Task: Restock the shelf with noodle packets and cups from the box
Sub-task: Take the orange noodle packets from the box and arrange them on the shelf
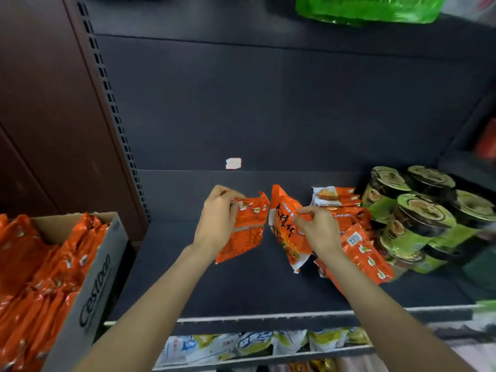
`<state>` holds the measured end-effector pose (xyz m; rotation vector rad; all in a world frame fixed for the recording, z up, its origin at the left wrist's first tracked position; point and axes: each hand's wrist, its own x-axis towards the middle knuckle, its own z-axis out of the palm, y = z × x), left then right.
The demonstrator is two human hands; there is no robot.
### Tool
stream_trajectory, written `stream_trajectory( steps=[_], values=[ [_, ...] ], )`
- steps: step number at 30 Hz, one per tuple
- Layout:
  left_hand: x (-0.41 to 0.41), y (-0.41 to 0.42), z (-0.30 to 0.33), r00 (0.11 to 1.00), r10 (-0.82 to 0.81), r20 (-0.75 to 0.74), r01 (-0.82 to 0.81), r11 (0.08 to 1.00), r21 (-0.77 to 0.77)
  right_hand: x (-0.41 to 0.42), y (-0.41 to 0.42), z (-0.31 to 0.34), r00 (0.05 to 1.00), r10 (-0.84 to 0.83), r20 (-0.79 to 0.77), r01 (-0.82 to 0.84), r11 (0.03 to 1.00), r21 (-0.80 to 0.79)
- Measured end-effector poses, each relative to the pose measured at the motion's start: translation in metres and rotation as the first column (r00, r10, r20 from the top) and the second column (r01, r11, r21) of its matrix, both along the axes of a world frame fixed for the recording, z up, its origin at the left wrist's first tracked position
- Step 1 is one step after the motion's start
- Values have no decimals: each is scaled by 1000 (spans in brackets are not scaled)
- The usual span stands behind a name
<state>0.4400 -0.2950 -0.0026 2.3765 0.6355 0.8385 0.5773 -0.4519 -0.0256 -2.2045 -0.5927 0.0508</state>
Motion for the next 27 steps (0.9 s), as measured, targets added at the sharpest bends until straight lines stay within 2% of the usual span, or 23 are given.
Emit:
stream_trajectory(
  steps=[6, 14, 20, 23, 27],
  values=[
    [51, 28, -3, 999, -38, -27, 38, 999, -7, 61, 35, -6, 999, 24, 33, -20, 995, -100],
    [85, 58, -18, 979, -106, -172, 103, 994, -27, 121, 63, -22, 962, 269, 40, -249, 931, -265],
    [97, 57, -32, 979, -133, -157, 121, 989, -86, 154, 68, -41, 938, 342, 48, -298, 872, -388],
    [106, 55, -38, 973, -158, -168, 139, 983, -119, 162, 67, -51, 925, 369, 92, -290, 841, -457],
    [119, 51, -41, 968, -191, -160, 166, 973, -157, 165, 63, -55, 892, 364, 266, -169, 817, -551]
  ],
)
